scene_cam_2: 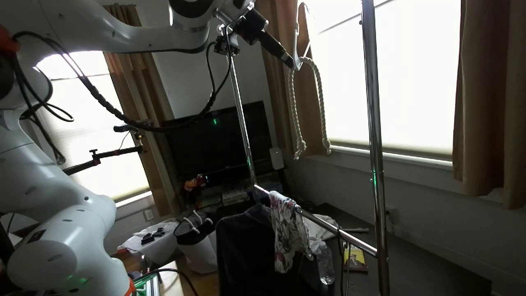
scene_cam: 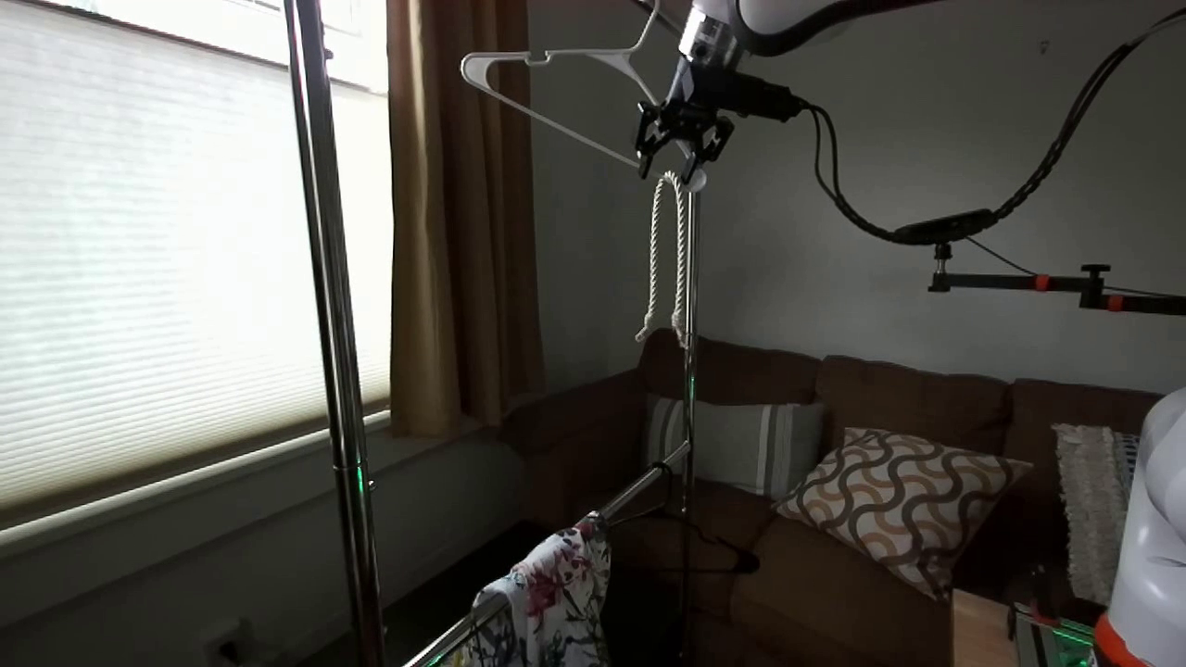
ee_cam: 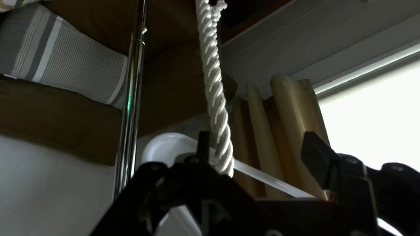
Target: Move the rope from the clothes hanger to the bottom rail
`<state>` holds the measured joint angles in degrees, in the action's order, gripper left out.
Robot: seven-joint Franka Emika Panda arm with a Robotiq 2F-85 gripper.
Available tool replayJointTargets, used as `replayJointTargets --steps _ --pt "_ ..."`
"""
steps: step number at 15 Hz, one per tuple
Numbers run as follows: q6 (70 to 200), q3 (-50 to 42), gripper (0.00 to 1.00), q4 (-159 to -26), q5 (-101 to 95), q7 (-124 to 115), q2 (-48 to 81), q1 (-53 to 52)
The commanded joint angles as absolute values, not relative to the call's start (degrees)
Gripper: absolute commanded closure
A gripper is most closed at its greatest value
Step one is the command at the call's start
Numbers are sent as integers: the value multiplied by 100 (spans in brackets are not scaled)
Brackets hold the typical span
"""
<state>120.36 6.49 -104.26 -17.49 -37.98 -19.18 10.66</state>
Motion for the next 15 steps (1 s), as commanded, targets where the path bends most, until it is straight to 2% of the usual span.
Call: replayJointTargets --steps 1,2,3,4,5,8,10,15 --pt "12082 630 40 -10466 -1992 -4146 -1899 1054" --pt "12092 631 38 -10469 -2043 -4221 -1893 1056" --pt "12092 635 48 -10467 -2089 -4284 -1887 1055" --pt "12099 638 63 -10468 -2139 -4349 -1881 1052" --pt "12109 645 63 -10466 -2197 -4433 -1875 1056" --pt "12105 642 87 -10457 -2327 -4592 -1863 1045" --pt "12108 638 99 -10459 -2395 -4666 -1861 1036" --pt "12212 558 97 -10499 -2341 -4597 -1976 958"
